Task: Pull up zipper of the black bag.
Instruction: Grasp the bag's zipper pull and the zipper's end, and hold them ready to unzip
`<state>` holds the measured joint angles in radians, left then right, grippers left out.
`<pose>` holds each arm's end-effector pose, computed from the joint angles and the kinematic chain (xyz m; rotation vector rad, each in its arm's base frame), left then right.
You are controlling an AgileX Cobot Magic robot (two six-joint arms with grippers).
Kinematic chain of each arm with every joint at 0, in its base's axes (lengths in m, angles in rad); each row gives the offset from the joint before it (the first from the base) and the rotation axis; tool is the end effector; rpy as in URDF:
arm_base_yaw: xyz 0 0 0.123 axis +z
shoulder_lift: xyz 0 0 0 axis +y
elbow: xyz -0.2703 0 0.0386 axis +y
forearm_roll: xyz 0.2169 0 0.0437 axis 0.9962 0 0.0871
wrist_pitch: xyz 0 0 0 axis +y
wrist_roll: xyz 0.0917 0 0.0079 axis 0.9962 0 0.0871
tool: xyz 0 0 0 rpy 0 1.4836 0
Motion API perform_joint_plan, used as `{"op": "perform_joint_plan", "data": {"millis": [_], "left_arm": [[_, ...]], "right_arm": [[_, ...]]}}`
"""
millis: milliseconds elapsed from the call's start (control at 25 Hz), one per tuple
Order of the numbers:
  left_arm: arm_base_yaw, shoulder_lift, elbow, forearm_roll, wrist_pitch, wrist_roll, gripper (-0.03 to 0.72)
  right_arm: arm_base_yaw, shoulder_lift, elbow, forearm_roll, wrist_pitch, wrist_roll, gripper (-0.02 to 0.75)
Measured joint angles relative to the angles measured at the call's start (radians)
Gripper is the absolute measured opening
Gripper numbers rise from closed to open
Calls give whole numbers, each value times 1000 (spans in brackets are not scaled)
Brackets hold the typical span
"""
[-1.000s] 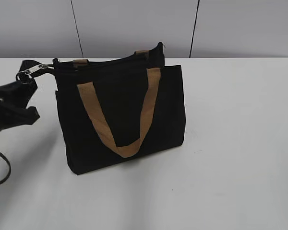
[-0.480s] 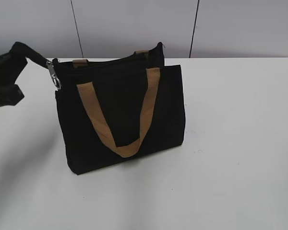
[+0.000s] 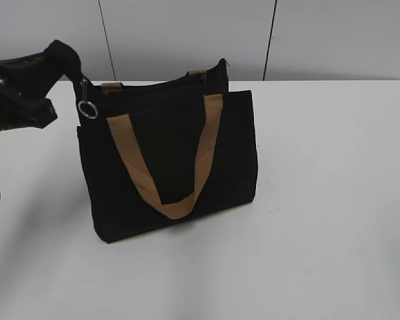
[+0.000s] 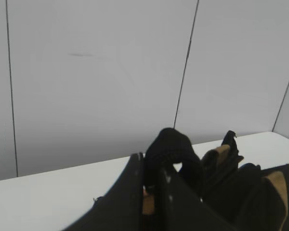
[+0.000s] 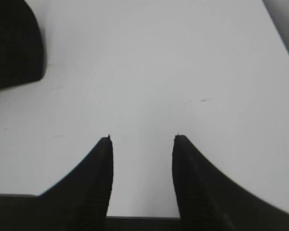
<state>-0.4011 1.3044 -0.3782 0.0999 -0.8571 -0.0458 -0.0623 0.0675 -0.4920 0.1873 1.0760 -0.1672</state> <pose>0.2027 -0.0935 0.2481 0.3856 1.5181 -0.3593 -0.0095 0.0157 0.2608 -0.1131 2.1176 0.0922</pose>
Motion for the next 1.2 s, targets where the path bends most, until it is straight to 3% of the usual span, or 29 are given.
{"op": "perform_joint_plan", "data": {"millis": [240, 400, 640, 880, 1200], "left_arm": [[0, -2, -19, 33, 20, -3, 27], [0, -8, -21, 33, 24, -5, 27], [0, -53, -21, 32, 75, -6, 27], [0, -61, -21, 31, 104, -6, 27], [0, -62, -21, 31, 109, -6, 27]], "right_arm": [[27, 281, -18, 383, -142, -455, 324], [116, 487, -20, 632, -192, -723, 324], [241, 837, -38, 898, -247, -1039, 324], [369, 1104, -204, 1005, -346, -1243, 324], [536, 1451, -524, 1031, -412, -1295, 324]]}}
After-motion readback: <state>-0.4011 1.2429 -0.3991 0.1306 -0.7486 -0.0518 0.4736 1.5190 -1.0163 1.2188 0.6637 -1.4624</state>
